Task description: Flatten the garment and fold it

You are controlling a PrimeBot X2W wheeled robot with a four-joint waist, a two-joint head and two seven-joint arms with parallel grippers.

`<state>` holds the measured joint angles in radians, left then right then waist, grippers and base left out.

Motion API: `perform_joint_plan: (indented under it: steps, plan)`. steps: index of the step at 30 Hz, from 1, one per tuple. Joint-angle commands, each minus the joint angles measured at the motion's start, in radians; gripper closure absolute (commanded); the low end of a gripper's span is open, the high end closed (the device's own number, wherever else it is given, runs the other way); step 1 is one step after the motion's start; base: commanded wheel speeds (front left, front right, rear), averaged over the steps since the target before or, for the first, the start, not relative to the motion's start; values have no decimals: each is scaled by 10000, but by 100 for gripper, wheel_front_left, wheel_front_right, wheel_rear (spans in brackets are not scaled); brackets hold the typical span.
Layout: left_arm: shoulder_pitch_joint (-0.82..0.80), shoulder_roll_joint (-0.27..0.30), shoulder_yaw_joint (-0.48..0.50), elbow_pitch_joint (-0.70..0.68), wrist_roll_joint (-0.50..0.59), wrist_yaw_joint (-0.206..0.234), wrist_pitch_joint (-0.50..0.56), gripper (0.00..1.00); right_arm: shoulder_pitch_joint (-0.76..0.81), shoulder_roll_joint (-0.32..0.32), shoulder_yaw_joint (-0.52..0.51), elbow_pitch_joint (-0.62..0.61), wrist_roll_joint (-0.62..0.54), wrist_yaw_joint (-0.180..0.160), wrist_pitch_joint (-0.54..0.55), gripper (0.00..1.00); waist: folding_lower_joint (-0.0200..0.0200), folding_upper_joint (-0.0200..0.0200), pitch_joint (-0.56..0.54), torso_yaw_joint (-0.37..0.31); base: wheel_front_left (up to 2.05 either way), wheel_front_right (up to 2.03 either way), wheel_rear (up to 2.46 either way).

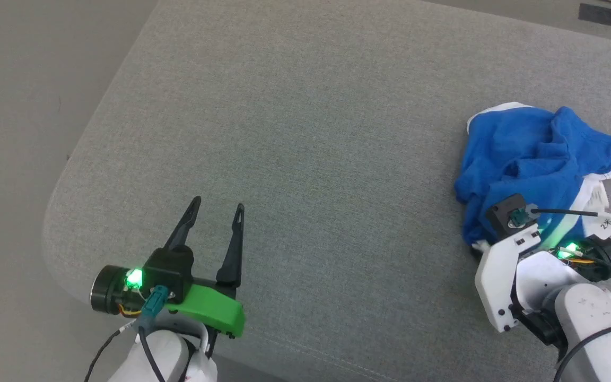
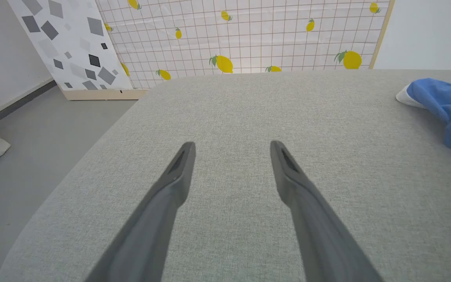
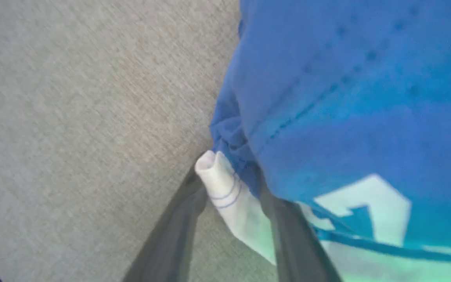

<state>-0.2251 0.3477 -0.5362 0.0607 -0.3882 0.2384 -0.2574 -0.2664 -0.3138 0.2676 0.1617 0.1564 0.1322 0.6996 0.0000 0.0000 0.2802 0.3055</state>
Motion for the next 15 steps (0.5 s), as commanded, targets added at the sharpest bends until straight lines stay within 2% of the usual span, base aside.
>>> perform_joint_plan:
  steps: [1, 7, 15]
  plan:
    - [19, -38, 63, 88, 137, -60, -43, 0, 243, 83, 138, 586, -39, -15, 48, 100, 0, 0, -170, -52, 0, 0, 0]
    - [183, -65, 110, 419, 188, -291, -43, 0, -63, 238, 371, -154, 536, -15, -203, 100, 0, 0, -905, -364, 0, 0, 0]
    - [414, -128, 90, 705, 142, -411, -43, 0, -1329, 835, 437, -1689, 2247, -15, 356, 100, 0, 0, -1831, -592, 0, 0, 0]
